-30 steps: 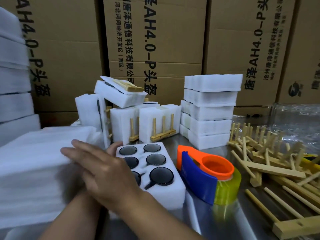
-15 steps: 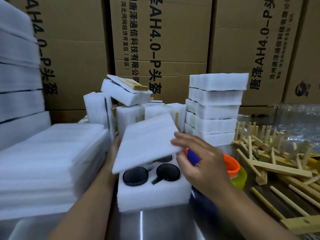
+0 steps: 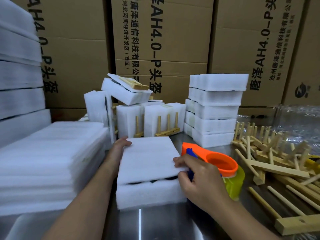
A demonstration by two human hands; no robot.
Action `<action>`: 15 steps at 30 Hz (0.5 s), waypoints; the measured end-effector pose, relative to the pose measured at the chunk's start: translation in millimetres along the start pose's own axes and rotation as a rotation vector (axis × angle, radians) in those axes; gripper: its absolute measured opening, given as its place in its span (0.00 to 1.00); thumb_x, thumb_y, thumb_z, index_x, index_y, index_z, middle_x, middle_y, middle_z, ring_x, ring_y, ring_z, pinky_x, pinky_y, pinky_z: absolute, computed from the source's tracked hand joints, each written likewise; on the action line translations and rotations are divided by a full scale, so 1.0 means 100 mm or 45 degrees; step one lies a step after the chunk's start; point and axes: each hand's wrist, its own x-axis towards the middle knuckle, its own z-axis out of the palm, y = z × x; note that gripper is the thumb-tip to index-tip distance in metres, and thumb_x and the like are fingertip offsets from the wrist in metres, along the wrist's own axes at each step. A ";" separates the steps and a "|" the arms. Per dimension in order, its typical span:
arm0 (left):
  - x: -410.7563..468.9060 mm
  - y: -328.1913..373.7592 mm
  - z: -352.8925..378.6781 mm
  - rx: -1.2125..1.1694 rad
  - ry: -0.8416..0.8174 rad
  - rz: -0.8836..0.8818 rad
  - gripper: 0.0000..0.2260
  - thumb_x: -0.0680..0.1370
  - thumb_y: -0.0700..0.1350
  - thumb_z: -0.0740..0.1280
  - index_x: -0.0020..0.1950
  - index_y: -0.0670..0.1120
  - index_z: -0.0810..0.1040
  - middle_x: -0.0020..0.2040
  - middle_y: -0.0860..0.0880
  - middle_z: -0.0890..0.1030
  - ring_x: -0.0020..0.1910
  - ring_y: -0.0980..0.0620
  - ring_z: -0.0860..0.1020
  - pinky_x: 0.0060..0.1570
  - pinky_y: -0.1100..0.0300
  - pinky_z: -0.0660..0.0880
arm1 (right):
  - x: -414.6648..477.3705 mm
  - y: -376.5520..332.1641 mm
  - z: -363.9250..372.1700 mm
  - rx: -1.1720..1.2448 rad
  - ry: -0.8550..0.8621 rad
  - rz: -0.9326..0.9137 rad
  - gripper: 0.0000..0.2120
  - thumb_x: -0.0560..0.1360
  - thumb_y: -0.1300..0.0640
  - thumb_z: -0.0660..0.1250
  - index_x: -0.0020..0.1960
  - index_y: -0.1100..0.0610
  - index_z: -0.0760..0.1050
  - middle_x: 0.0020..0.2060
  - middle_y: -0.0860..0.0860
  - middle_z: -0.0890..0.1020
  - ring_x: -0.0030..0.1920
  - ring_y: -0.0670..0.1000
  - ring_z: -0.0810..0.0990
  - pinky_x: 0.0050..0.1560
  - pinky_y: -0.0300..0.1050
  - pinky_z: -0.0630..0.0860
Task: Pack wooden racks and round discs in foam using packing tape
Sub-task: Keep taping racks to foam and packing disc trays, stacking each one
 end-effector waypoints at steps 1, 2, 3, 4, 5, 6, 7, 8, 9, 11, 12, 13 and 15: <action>0.01 0.00 0.00 -0.001 0.013 -0.006 0.21 0.78 0.35 0.57 0.71 0.40 0.65 0.54 0.44 0.76 0.39 0.50 0.75 0.30 0.62 0.72 | -0.01 -0.01 0.00 -0.014 0.001 -0.012 0.12 0.65 0.58 0.60 0.44 0.54 0.79 0.43 0.45 0.85 0.29 0.49 0.75 0.32 0.46 0.74; 0.01 -0.02 -0.01 -0.031 0.016 -0.012 0.21 0.77 0.35 0.57 0.71 0.40 0.66 0.52 0.43 0.76 0.40 0.49 0.75 0.31 0.61 0.72 | -0.01 -0.01 0.00 -0.028 0.005 -0.018 0.11 0.65 0.58 0.60 0.43 0.53 0.79 0.42 0.47 0.85 0.27 0.49 0.74 0.31 0.46 0.74; 0.02 -0.05 -0.02 -0.054 0.018 -0.010 0.21 0.77 0.35 0.58 0.70 0.41 0.67 0.49 0.44 0.76 0.40 0.48 0.75 0.32 0.60 0.71 | -0.01 -0.01 0.00 -0.043 0.012 -0.026 0.10 0.65 0.59 0.60 0.42 0.53 0.79 0.41 0.48 0.85 0.26 0.50 0.74 0.30 0.46 0.74; 0.01 -0.05 -0.03 -0.062 0.021 -0.010 0.20 0.76 0.35 0.59 0.69 0.41 0.68 0.47 0.45 0.76 0.40 0.48 0.76 0.33 0.59 0.70 | -0.02 -0.01 0.00 -0.064 0.021 -0.042 0.10 0.65 0.59 0.61 0.42 0.53 0.79 0.40 0.49 0.85 0.25 0.51 0.74 0.28 0.47 0.75; 0.00 -0.05 -0.03 -0.050 0.024 -0.003 0.20 0.76 0.35 0.59 0.69 0.41 0.68 0.45 0.45 0.76 0.40 0.48 0.76 0.33 0.59 0.70 | -0.02 -0.02 0.00 -0.093 0.031 -0.066 0.10 0.64 0.60 0.61 0.41 0.53 0.79 0.38 0.49 0.85 0.24 0.51 0.74 0.27 0.46 0.75; -0.01 -0.05 -0.04 -0.040 0.022 0.007 0.20 0.76 0.35 0.59 0.69 0.41 0.68 0.45 0.46 0.76 0.40 0.49 0.76 0.33 0.59 0.70 | -0.02 -0.03 0.00 -0.121 0.035 -0.084 0.10 0.63 0.60 0.62 0.41 0.53 0.80 0.37 0.49 0.85 0.24 0.51 0.74 0.26 0.46 0.75; -0.01 -0.04 -0.04 -0.034 0.015 0.015 0.20 0.76 0.35 0.60 0.69 0.42 0.68 0.46 0.46 0.76 0.40 0.49 0.76 0.33 0.59 0.70 | -0.02 -0.03 0.00 -0.137 0.031 -0.088 0.11 0.62 0.60 0.63 0.41 0.53 0.80 0.36 0.48 0.85 0.24 0.51 0.75 0.25 0.46 0.75; -0.01 -0.05 -0.05 -0.039 0.005 0.017 0.21 0.77 0.35 0.60 0.70 0.42 0.68 0.46 0.46 0.76 0.41 0.48 0.77 0.33 0.59 0.71 | -0.02 -0.04 0.00 -0.143 0.023 -0.083 0.11 0.62 0.60 0.63 0.41 0.53 0.80 0.36 0.48 0.85 0.25 0.52 0.76 0.25 0.47 0.75; -0.01 -0.04 -0.05 -0.045 0.002 0.016 0.21 0.76 0.35 0.60 0.70 0.42 0.67 0.46 0.46 0.76 0.41 0.48 0.77 0.33 0.59 0.71 | -0.02 -0.04 0.00 -0.140 0.016 -0.081 0.11 0.62 0.60 0.63 0.41 0.53 0.80 0.36 0.48 0.84 0.26 0.51 0.76 0.26 0.47 0.75; 0.01 -0.05 -0.06 -0.058 0.007 0.015 0.21 0.76 0.35 0.59 0.70 0.42 0.67 0.46 0.46 0.76 0.42 0.48 0.77 0.35 0.58 0.71 | -0.03 -0.02 0.00 -0.090 -0.005 -0.083 0.11 0.62 0.61 0.62 0.41 0.54 0.79 0.38 0.48 0.84 0.29 0.49 0.77 0.28 0.46 0.76; 0.01 -0.06 -0.06 -0.067 0.004 0.013 0.22 0.76 0.35 0.59 0.70 0.42 0.67 0.46 0.46 0.77 0.42 0.47 0.77 0.35 0.58 0.71 | -0.03 -0.02 0.01 -0.044 -0.025 -0.069 0.11 0.63 0.60 0.61 0.41 0.54 0.79 0.40 0.48 0.84 0.32 0.48 0.78 0.31 0.47 0.76; 0.02 -0.06 -0.07 -0.078 0.000 0.013 0.22 0.76 0.35 0.59 0.71 0.41 0.67 0.47 0.46 0.76 0.42 0.47 0.77 0.36 0.57 0.71 | -0.03 -0.01 0.01 0.000 -0.050 -0.045 0.11 0.64 0.60 0.59 0.42 0.55 0.78 0.42 0.48 0.84 0.36 0.48 0.79 0.34 0.47 0.77; 0.04 -0.07 -0.07 -0.086 0.002 0.013 0.22 0.76 0.35 0.59 0.71 0.41 0.67 0.47 0.46 0.76 0.42 0.47 0.77 0.36 0.57 0.72 | -0.03 0.00 0.02 0.058 -0.080 -0.007 0.12 0.66 0.59 0.57 0.42 0.55 0.78 0.44 0.48 0.84 0.43 0.48 0.80 0.41 0.48 0.77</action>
